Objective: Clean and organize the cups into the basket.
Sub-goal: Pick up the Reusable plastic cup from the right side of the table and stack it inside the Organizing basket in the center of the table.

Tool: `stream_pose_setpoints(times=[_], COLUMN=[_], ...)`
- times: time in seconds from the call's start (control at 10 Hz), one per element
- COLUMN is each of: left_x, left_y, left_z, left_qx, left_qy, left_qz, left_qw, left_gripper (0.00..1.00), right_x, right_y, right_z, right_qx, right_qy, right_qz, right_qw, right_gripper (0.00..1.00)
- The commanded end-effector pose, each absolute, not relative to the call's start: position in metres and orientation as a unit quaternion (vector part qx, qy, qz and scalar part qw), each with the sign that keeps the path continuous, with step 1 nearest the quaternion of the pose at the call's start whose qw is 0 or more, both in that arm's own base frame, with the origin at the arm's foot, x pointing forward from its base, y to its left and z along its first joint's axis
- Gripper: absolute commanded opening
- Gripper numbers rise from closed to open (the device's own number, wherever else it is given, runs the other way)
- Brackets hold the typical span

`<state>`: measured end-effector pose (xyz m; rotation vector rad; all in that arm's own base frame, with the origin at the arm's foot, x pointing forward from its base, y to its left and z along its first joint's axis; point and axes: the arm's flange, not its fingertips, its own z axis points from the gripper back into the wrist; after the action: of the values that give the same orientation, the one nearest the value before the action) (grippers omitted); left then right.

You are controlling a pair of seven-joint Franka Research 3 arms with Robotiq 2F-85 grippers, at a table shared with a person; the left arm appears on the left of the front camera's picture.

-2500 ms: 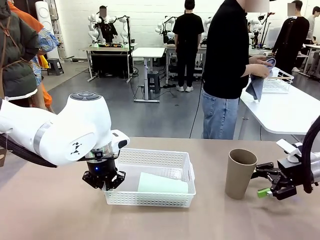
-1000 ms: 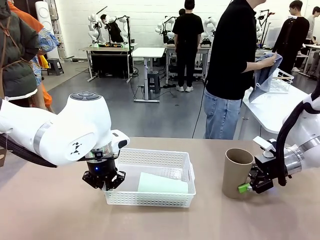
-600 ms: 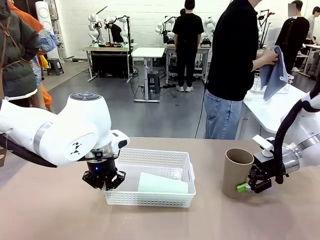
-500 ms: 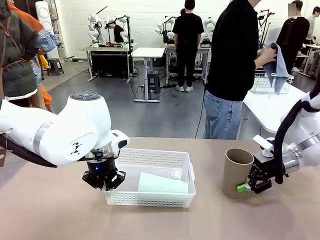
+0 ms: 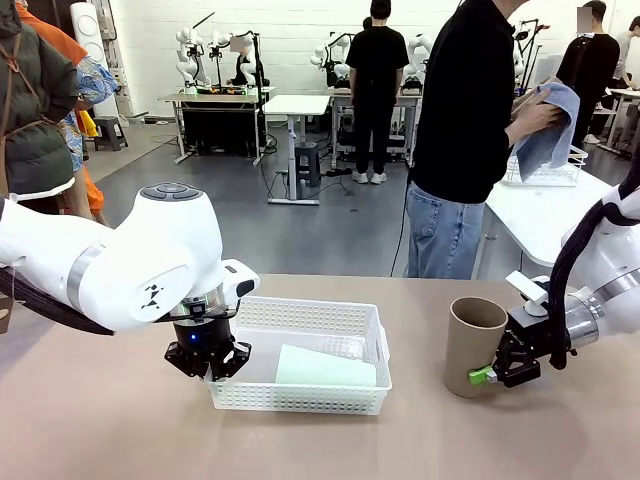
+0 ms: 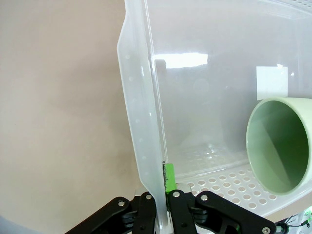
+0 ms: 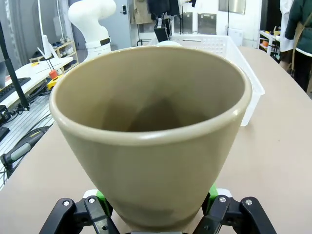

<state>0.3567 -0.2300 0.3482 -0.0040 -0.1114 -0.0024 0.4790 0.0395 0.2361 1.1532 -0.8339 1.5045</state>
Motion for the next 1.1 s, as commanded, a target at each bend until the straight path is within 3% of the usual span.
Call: stream_pose_setpoints(times=[0.0,0.2,0.6,0.8,0.9,1.0], left_x=[0.356,0.356,0.356,0.356,0.356,0.356], left_y=[-0.231,-0.231,-0.231,-0.231,-0.231,-0.231], left_z=[0.347,0.347,0.347,0.347,0.347,0.347], left_qx=[0.002,0.002,0.002,0.002,0.002,0.002], left_qy=[-0.062,-0.062,-0.062,-0.062,-0.062,-0.062], left_qz=[-0.005,-0.005,-0.005,-0.005,-0.005,-0.005], left_qw=[0.998,0.998,0.998,0.998,0.998,0.998], left_gripper=[0.0,0.0,0.0,0.0,0.0,0.0], right_x=[0.468,0.435,0.368,0.365,0.37,0.37], right_y=[0.041,0.049,0.065,0.07,0.058,0.058], right_z=[0.245,0.3,0.412,0.43,0.419,0.419], right_qx=[0.489,0.486,0.45,0.439,0.451,0.451], right_qy=[-0.363,-0.392,-0.436,-0.447,-0.432,-0.432], right_qz=[0.598,0.545,0.553,0.525,0.566,0.566], right_qw=[0.521,0.56,0.549,0.576,0.538,0.538], right_gripper=[0.0,0.0,0.0,0.0,0.0,0.0])
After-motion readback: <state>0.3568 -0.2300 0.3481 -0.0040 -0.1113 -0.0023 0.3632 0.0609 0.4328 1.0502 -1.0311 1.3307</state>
